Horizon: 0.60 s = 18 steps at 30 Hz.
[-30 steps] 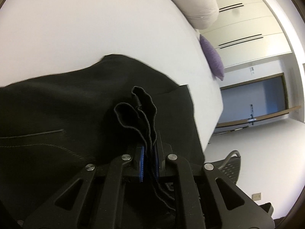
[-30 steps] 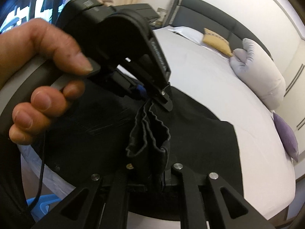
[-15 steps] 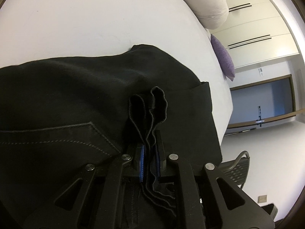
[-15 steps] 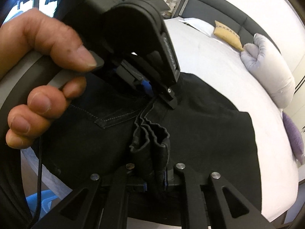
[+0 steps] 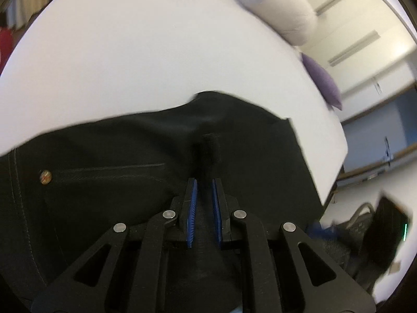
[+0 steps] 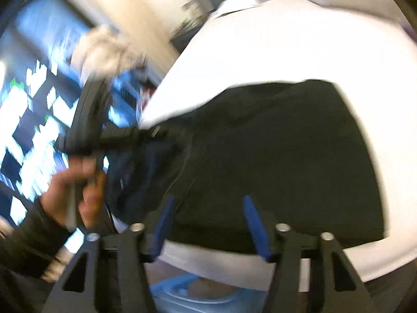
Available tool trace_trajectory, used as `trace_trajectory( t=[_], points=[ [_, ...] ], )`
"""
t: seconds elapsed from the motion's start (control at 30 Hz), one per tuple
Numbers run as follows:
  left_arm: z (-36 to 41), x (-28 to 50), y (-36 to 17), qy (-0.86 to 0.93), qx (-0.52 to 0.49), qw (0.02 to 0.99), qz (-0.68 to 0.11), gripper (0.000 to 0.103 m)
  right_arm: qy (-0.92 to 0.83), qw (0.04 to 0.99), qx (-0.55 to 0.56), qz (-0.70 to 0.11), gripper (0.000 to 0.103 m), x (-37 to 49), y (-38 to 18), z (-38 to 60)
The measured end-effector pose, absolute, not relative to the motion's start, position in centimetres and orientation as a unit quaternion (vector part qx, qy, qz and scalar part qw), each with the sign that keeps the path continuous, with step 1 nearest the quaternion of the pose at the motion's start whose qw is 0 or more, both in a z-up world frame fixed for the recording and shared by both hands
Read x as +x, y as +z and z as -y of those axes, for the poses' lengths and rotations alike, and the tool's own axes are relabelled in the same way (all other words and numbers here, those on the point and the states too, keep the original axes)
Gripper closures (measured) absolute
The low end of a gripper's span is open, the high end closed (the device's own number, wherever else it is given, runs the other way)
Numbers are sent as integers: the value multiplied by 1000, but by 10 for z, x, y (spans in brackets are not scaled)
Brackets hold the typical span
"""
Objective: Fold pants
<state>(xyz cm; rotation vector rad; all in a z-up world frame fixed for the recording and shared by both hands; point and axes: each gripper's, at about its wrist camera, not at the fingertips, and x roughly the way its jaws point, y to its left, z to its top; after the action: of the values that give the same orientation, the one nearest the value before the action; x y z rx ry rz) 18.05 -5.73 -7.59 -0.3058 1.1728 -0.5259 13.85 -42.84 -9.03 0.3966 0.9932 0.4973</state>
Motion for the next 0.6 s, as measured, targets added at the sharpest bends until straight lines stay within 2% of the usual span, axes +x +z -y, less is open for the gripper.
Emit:
trace_trajectory(
  t=[0.03, 0.13, 0.27, 0.5, 0.6],
  points=[
    [68, 177, -71, -260, -132, 791, -538, 92, 233, 823, 222, -468, 60, 150, -89, 454],
    [104, 162, -71, -307, -89, 782, -535, 92, 259, 797, 268, -476, 60, 174, -86, 493],
    [128, 144, -113, -309, -69, 750, -581, 92, 270, 764, 341, -477, 60, 220, -109, 535],
    [114, 136, -122, -324, -80, 754, -566, 92, 283, 715, 362, -527, 60, 291, -170, 516],
    [116, 135, -122, -321, -73, 758, -563, 92, 267, 703, 371, -545, 72, 303, -190, 514]
  ],
)
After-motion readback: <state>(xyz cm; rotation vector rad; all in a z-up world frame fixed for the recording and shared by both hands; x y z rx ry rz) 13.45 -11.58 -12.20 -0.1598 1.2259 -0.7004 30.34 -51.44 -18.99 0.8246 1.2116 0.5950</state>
